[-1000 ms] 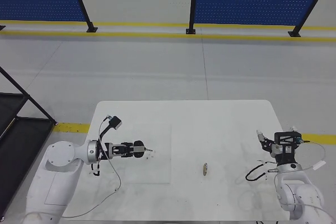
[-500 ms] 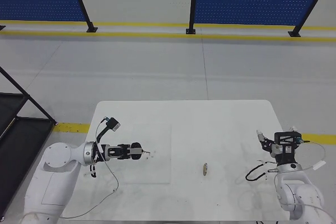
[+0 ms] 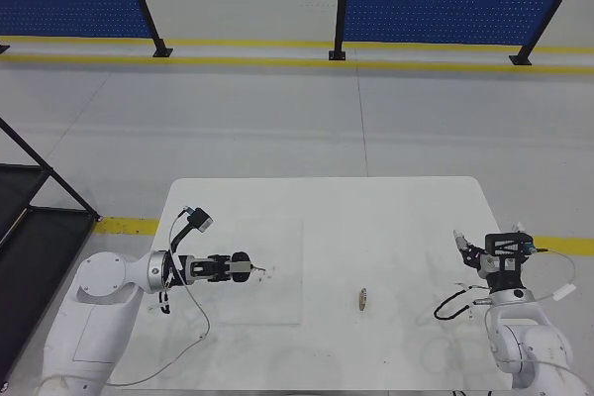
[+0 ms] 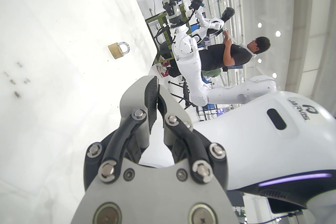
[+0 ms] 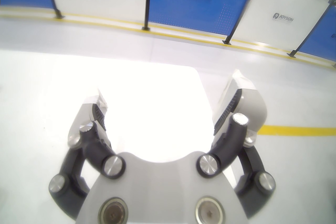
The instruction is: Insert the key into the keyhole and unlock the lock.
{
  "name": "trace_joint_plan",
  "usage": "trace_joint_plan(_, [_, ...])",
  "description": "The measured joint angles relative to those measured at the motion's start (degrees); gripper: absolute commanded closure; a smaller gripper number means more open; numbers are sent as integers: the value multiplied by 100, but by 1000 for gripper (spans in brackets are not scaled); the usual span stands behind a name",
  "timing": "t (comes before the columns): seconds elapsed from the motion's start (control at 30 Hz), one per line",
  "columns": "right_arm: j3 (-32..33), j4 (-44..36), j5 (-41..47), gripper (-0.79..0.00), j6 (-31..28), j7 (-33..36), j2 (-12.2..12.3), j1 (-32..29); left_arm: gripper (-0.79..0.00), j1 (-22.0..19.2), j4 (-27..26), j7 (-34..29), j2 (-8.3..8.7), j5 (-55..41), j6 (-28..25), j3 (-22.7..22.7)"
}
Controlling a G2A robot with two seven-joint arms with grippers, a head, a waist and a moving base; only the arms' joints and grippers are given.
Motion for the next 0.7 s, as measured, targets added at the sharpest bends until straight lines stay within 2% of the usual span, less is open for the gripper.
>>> trace_joint_plan(0.33, [0, 0, 0, -785, 0, 0, 0, 0, 0, 18, -14, 61, -1, -34, 38, 22])
trace_joint_plan(0.7, [0, 0, 0, -785, 0, 0, 0, 0, 0, 253, -34, -118, 69, -666, -140, -96])
